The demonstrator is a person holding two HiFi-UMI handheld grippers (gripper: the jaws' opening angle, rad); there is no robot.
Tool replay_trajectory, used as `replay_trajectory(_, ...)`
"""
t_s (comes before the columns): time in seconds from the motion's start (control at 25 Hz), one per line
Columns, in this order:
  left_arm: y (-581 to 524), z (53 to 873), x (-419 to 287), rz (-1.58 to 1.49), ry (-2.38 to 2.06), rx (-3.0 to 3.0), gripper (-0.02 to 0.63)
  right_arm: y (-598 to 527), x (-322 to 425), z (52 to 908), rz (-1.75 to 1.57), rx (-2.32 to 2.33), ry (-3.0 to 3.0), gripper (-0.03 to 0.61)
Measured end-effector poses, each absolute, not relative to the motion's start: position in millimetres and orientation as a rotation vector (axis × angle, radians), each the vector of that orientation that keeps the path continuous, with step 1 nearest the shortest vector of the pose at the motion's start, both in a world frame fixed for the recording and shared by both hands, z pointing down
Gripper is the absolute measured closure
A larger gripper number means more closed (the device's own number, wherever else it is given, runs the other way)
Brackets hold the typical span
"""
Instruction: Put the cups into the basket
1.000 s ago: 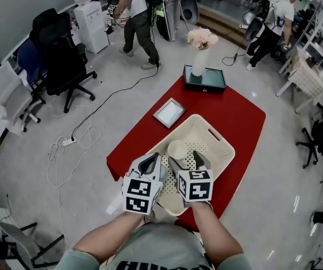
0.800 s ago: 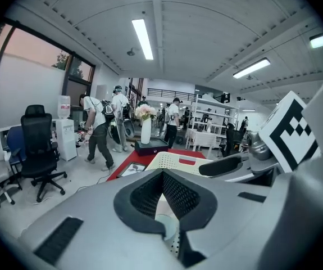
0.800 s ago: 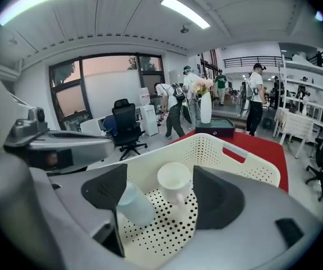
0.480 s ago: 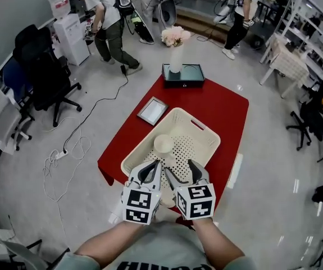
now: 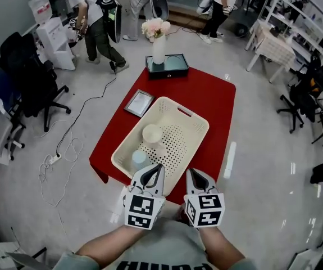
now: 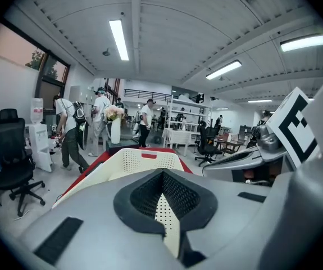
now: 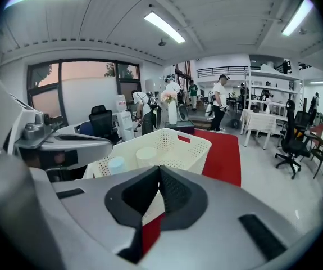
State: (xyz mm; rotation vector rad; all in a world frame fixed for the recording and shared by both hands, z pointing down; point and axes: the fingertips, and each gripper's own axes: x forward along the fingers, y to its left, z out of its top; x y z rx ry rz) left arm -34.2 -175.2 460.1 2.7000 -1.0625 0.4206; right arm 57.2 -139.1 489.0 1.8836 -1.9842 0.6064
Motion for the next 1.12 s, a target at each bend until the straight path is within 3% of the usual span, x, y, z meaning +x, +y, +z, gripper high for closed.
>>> replay_trajectory(0.44,-132,461,-13,0.43,-0.916,2.77,0.606,-100,69,487,0.603,1.959,-1.921,0.563)
replay_trajectory(1.12,-45,444,39,0.398,-1.112,2.723,0.607,-30,111,473,0.456,1.751,-2.106,0.565)
